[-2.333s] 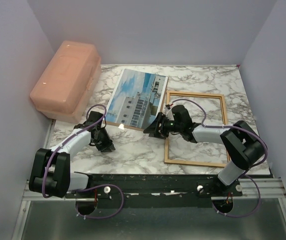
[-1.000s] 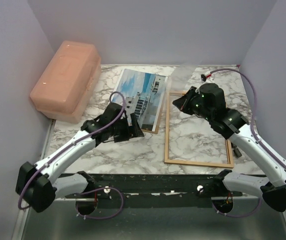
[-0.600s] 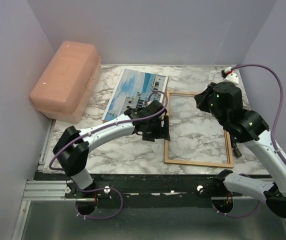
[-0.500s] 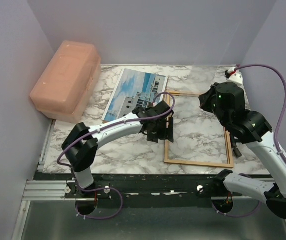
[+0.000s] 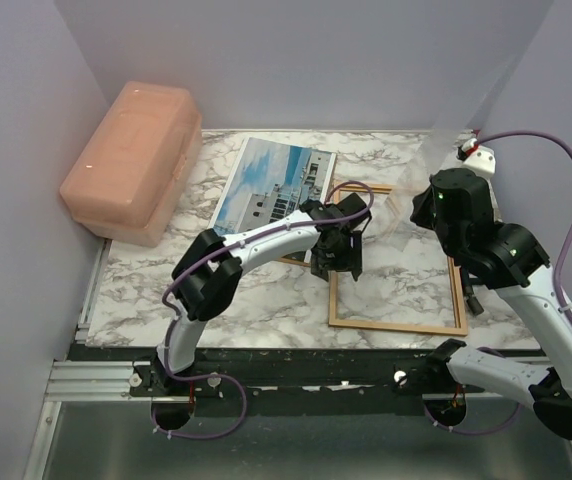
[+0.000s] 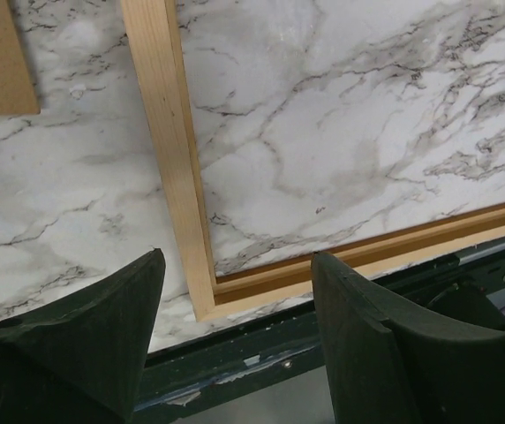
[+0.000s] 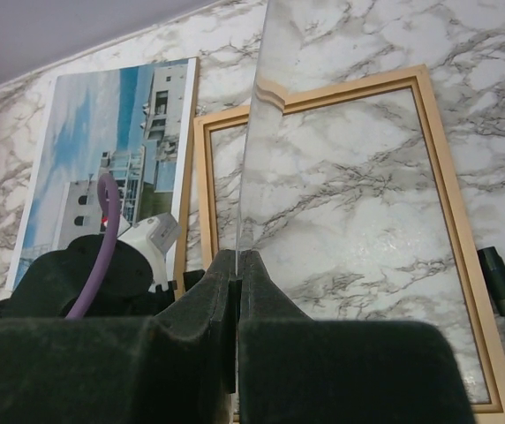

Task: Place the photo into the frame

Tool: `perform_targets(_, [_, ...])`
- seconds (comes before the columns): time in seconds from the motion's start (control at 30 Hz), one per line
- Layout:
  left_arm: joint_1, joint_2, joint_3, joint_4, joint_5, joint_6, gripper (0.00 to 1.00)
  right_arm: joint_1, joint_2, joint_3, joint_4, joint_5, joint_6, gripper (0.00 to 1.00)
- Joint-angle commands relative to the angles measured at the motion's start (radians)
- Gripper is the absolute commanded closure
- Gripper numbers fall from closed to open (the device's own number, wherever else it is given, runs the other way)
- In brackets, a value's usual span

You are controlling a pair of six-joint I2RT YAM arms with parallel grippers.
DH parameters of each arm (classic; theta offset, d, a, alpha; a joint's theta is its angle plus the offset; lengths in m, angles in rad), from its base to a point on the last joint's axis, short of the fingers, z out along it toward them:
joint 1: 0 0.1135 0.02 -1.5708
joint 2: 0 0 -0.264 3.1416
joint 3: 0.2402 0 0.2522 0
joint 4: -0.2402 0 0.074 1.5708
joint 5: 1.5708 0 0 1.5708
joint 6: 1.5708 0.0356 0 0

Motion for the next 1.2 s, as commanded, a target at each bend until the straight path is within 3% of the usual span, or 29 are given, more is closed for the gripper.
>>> perform_targets(0.0, [0.034, 0.079, 0.066, -0.074, 0.050, -0.006, 0.33, -0.002, -0.019, 0.040, -0.003, 0.053, -0.013, 1.00])
perform_targets(0.23, [0.054, 0.158, 0.132, -0.083, 0.089, -0.027, 0.38, -0.003, -0.026, 0.052, -0.008, 0.065, -0.024, 1.00])
perform_targets(0.37, [0.058, 0.259, 0.233, -0.134, 0.154, -0.005, 0.49, -0.002, -0.029, 0.043, -0.009, 0.066, -0.022, 1.00])
perform_targets(0.57, [0.065, 0.302, 0.259, -0.142, 0.200, -0.009, 0.63, -0.002, -0.034, 0.037, -0.006, 0.071, -0.022, 1.00])
perform_targets(0.73, [0.068, 0.300, 0.258, -0.128, 0.212, 0.002, 0.60, -0.002, -0.036, 0.033, 0.001, 0.067, -0.025, 1.00])
perform_targets(1.0, [0.084, 0.090, 0.084, 0.112, 0.147, 0.044, 0.41, -0.002, -0.033, 0.017, 0.011, 0.059, -0.027, 1.00])
perform_targets(1.17, [0.099, 0.015, 0.026, 0.141, 0.050, 0.071, 0.36, -0.002, -0.028, 0.010, 0.012, 0.060, -0.033, 1.00])
